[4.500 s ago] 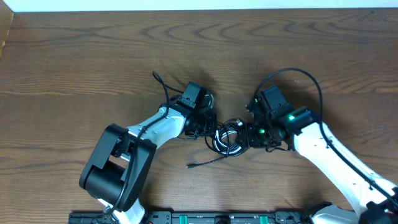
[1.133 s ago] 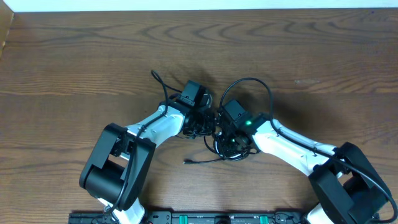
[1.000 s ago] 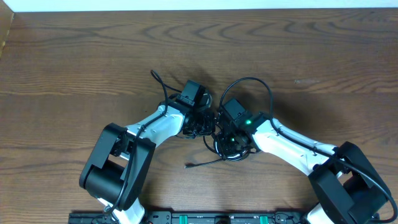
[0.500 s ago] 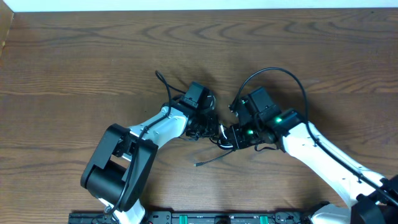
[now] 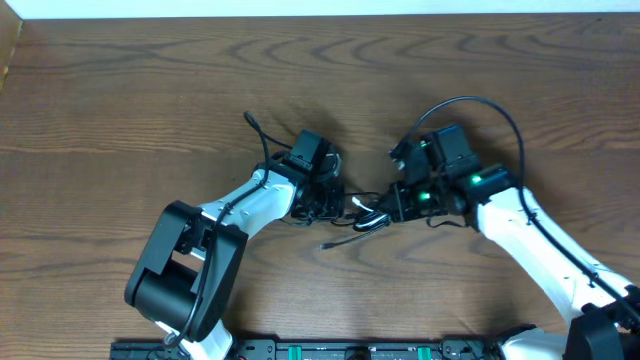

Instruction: Untangle cables

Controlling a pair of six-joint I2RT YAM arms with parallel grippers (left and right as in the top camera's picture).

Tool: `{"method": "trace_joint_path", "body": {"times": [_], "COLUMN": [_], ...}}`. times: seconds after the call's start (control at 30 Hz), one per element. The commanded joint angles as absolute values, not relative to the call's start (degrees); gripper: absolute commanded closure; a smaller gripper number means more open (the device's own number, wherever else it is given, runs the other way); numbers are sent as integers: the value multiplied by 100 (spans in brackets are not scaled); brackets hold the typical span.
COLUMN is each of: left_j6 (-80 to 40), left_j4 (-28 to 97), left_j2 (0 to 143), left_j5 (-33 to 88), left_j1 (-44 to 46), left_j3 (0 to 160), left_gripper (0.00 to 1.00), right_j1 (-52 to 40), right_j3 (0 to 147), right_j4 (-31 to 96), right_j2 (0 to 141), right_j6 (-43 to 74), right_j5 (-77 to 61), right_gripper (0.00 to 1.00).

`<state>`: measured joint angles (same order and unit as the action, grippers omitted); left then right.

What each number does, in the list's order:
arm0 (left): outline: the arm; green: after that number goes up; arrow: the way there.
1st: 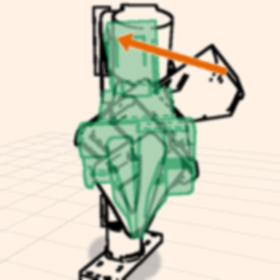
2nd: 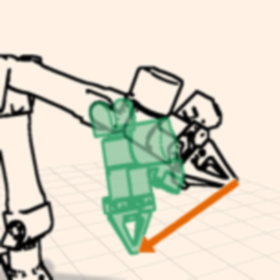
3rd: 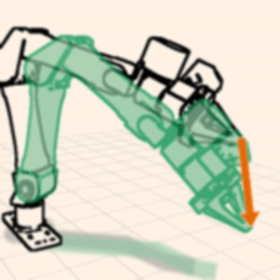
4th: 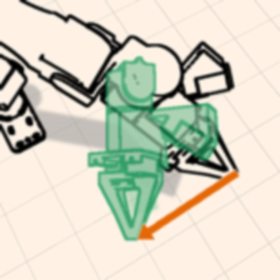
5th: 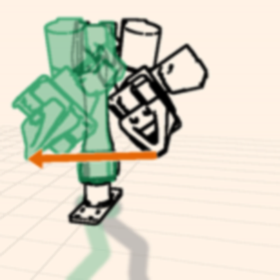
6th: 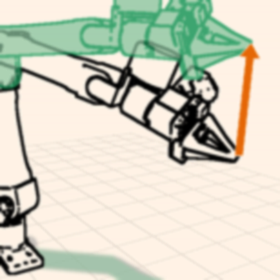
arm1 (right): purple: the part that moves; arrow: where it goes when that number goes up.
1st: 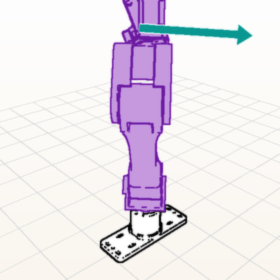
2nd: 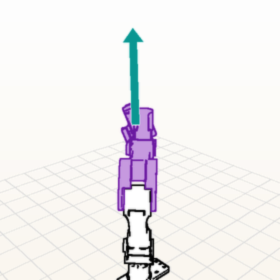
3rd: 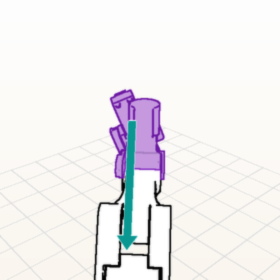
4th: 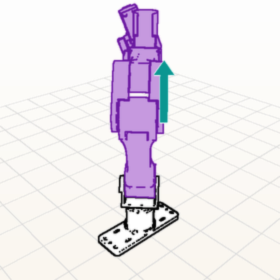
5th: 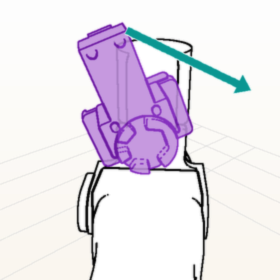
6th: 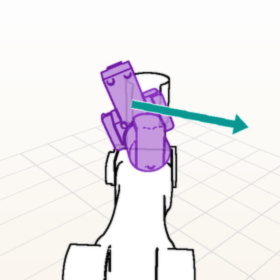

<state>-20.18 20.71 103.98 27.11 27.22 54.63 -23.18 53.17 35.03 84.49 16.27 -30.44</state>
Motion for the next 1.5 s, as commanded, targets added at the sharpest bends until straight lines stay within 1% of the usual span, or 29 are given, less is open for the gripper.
{"method": "trace_joint_path", "body": {"times": [0.0, 0.2, 0.3, 0.33, 0.43, 0.53, 0.6, 0.73, 0.97, 1.13, 1.23, 1.27, 1.3, 1.33, 1.43, 1.47], "left_j6": [-1861, -1800, -1800, -1800, -1802, -1802, -1802, -1802, -1802, -1800, -1802, -1802, -1802, -1802, -1802, -1802], "left_j4": [2383, 2508, 2510, 2521, 2526, 2515, 2502, 2504, 2477, 2460, 2462, 2460, 2458, 2456, 2453, 2453], "left_j2": [10394, 10394, 10394, 10394, 10394, 10394, 10394, 10394, 10394, 10394, 10394, 10394, 10394, 10394, 10394, 10394], "left_j5": [1525, 947, 937, 937, 937, 937, 937, 939, 937, 937, 939, 939, 939, 939, 939, 939], "left_j1": [2600, 2604, 2606, 2604, 2604, 2604, 2606, 2604, 2604, 2606, 2606, 2606, 2606, 2606, 2606, 2606], "left_j3": [5378, 5369, 5369, 5369, 5369, 5369, 5369, 5369, 5369, 5369, 5369, 5369, 5369, 5369, 5369, 5369], "left_gripper": [92, 92, 92, 92, 92, 92, 92, 92, 92, 92, 92, 92, 92, 92, 92, 92], "right_j1": [-1975, -1826, -1863, -1872, -1876, -1903, -1935, -1994, -1992, -1992, -1992, -1992, -1992, -1992, -1992, -1992], "right_j3": [5328, 5321, 5319, 5319, 5319, 5319, 5319, 5319, 5319, 5319, 5319, 5319, 5317, 5319, 5319, 5319], "right_j4": [3603, 3647, 3653, 3664, 3660, 3664, 3662, 3667, 3581, 3218, 3212, 3210, 3201, 3186, 3194, 3216], "right_j2": [8320, 8322, 8320, 8322, 8320, 8320, 8322, 8322, 8322, 8322, 8322, 8322, 8322, 8322, 8322, 8322], "right_j6": [869, 740, 814, 814, 869, 871, 871, 875, 875, 932, 913, 913, 913, 913, 915, 913], "right_j5": [-3183, -2724, -2880, -3092, -4519, -5135, -5074, -4438, -3804, -4292, -4224, -4182, -4132, -4088, -3968, -3922], "right_gripper": [99, 99, 99, 99, 99, 99, 99, 99, 99, 99, 98, 92, 82, 75, 64, 63]}}
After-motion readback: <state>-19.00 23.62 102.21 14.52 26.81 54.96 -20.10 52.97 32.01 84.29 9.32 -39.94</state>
